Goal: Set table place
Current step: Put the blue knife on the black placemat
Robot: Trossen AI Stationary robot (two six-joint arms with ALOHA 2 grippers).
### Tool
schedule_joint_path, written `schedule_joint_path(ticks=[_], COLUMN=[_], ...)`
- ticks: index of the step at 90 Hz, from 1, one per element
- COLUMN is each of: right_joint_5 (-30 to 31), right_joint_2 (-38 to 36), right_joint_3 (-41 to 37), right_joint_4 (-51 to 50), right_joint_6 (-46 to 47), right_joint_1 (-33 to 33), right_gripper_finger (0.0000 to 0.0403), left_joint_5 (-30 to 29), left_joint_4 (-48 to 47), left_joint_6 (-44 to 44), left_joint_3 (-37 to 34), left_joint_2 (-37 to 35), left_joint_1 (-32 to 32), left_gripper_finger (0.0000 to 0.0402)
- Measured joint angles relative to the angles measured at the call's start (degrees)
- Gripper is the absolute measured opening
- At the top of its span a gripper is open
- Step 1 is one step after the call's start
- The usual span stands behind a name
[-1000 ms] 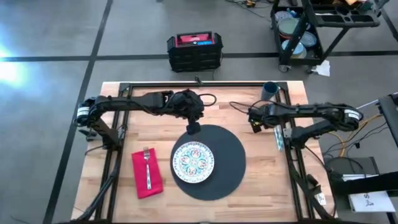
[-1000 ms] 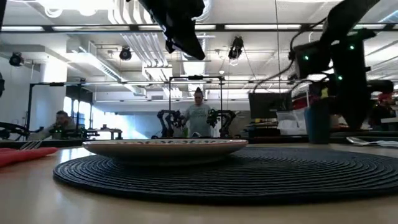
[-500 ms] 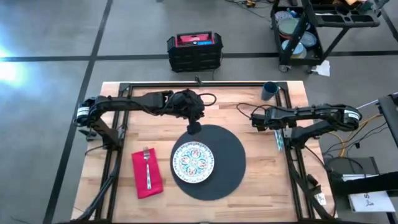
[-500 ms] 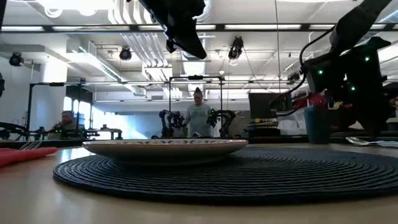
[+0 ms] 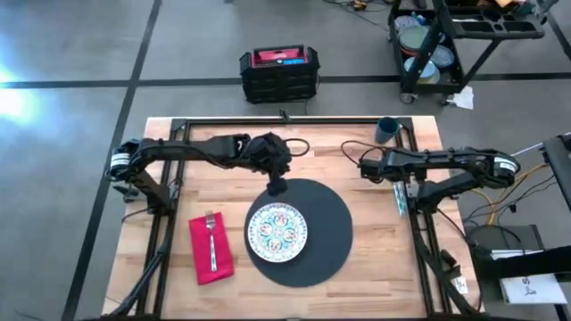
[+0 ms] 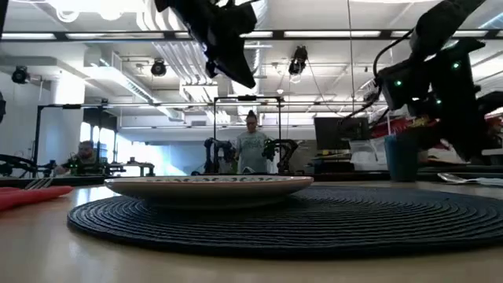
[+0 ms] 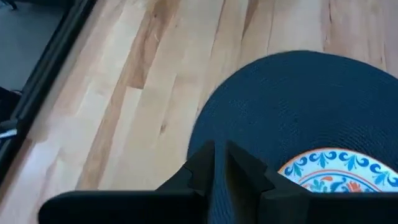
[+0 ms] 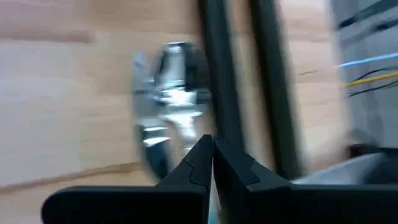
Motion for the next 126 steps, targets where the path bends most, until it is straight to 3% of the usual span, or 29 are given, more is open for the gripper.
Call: schedule_joint_path(ticks=[17,44,93,118,126], right_joint_5=[-0.53,-4.15,-9.62,-16.41,-17.31], right_joint_2=[0.36,9.25,16.02,15.45,14.45], right_joint_3=[-0.08,-0.43,-0.03,1.96,4.76], right_joint_4=[-0.90,0.19,8.87,14.16,15.37], right_joint_6=[-1.74,-2.33,-5.40,-4.05,1.72], right_joint_1=[0.00,0.75,2.47,7.75,11.19], right_gripper_finger=[0.0000,0.0000,0.0000,0.0001,0.0000], left_joint_5=[0.13,0.22,1.24,1.20,1.20], left_joint_4=[0.29,0.21,0.13,0.13,0.11], left_joint_6=[0.00,0.00,0.09,0.15,0.17], left_joint_3=[-0.52,-0.52,-0.52,-0.52,-0.52], left_joint_2=[0.00,0.00,0.00,0.00,0.00], left_joint_1=[0.00,-0.31,-0.46,-0.46,-0.42], left_gripper_finger=[0.0023,0.0023,0.0023,0.0023,0.0023])
